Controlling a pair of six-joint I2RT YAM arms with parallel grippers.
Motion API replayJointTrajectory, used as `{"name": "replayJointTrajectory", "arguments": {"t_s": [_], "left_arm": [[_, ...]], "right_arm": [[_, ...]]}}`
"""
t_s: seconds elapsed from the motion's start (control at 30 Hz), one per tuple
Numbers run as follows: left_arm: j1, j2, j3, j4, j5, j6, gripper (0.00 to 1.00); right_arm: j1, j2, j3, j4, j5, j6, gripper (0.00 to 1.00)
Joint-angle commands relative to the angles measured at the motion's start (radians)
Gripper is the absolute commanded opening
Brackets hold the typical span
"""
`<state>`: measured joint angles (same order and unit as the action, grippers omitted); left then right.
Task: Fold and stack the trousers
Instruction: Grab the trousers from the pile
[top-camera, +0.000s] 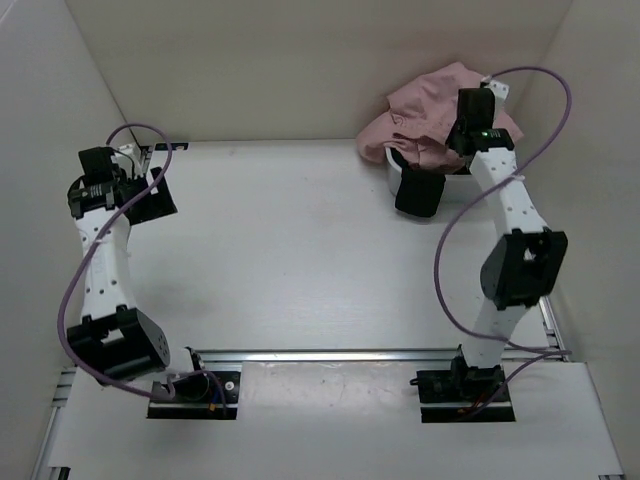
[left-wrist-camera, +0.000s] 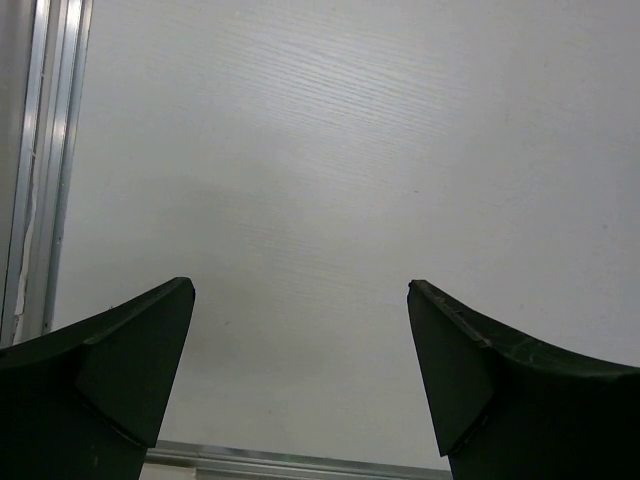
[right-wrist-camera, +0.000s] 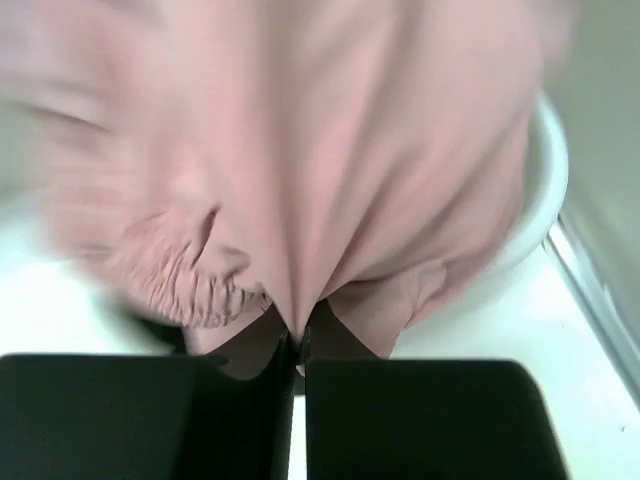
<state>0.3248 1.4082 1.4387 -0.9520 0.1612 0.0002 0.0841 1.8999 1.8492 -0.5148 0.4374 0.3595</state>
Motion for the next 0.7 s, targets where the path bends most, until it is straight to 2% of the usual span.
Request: {"name": "replayJointTrajectory", "arguments": {"t_s": [0.0,0.1,0.13,0.2,0.23,0.33,0.43,0.53,0.67], "left_arm": [[-0.007,-0.132,-0.021,-0.036,0.038,0.000,1.00],[-0.007,-0.222,-0.031,-0.088,0.038,0.000,1.00],[-0.007,-0.244,-0.031,-0.103,0.047,0.000,1.00],[-0.007,-0.300,-0.017,-0.151,0.047,0.000,1.00],[-0.007,-0.316,-0.017,-0.165,0.047,0.000,1.00],[-0.007,-0.377,0.023,-0.198,0.047,0.000,1.00],[-0.007,-0.416,0.068,-0.211,0.011,0.000,1.00],[-0.007,-0.425,0.110,-0.232,-0.040,0.000,1.00],[-0.007,-0.425,0.132,-0.232,-0.065,0.000,1.00]], "right_arm": [[0.156,-0.272,-0.004,0.122,0.119,-0.128,0.00],[0.346,-0.413,0.005,0.122,0.129,-0.183,0.00],[0.490,-0.447,0.014,0.122,0.129,-0.183,0.00],[0.651,-0.545,-0.054,0.244,0.170,-0.183,0.00],[0.781,-0.570,-0.085,0.295,0.158,-0.162,0.00],[0.964,-0.576,-0.102,0.409,0.089,-0.061,0.00],[1.063,-0.510,-0.038,0.458,0.025,0.001,0.00],[1.074,-0.440,-0.011,0.524,-0.116,0.140,0.00],[1.045,-0.378,-0.011,0.524,-0.102,0.307,0.00]]}}
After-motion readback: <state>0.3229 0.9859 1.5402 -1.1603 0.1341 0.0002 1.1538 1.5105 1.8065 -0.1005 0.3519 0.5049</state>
